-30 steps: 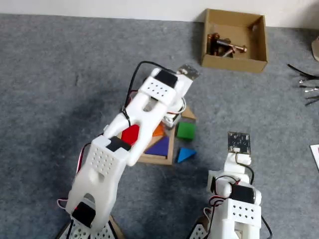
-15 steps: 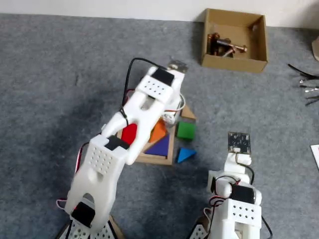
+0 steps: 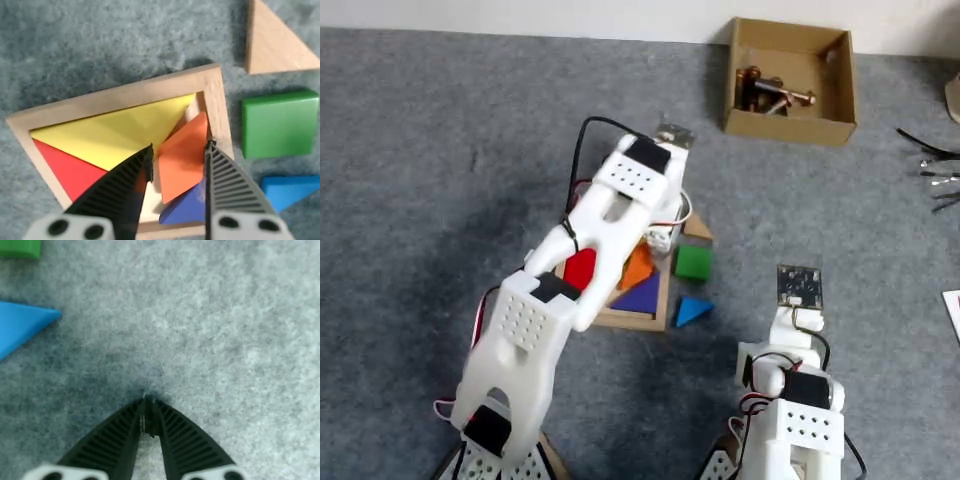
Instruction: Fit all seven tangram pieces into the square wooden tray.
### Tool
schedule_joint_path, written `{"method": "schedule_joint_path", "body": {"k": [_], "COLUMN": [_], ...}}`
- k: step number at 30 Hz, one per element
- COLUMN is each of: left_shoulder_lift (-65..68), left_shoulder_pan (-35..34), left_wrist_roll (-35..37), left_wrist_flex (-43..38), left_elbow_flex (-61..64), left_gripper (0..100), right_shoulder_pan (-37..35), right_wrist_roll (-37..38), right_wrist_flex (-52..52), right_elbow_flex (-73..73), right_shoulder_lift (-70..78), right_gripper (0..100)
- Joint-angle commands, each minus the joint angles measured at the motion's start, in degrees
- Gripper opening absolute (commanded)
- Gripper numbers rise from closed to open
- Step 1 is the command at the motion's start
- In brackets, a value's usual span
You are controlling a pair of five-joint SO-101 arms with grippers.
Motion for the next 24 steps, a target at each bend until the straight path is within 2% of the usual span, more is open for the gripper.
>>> {"method": "schedule_joint_path", "body": {"k": [1,10,13,17,24], "left_shoulder_lift": [-1.45,-1.54,-1.54,-1.54,-4.7], "left_shoulder_pan": [2.51,4.62,4.26,1.45,-2.24], "left_wrist_roll": [-2.2,-5.54,-5.45,-5.19,-5.19], "left_wrist_flex": [2.64,2.81,3.34,9.58,9.67], "left_elbow_flex": [-0.57,-1.01,-6.29,-12.97,-3.82], "left_gripper": [16,16,16,16,16], "right_shoulder_pan": [-0.66,-0.66,-0.66,-0.66,-0.66], "right_wrist_roll": [1.14,1.14,1.14,1.14,1.14], "right_wrist_flex": [-1.89,-1.89,-1.89,-1.89,-1.89], "right_elbow_flex": [1.1,1.1,1.1,1.1,1.19], "right_shoulder_lift": [-0.04,-0.04,-0.04,-0.04,-0.04], "right_gripper": [0.9,0.9,0.9,0.9,0.9]}}
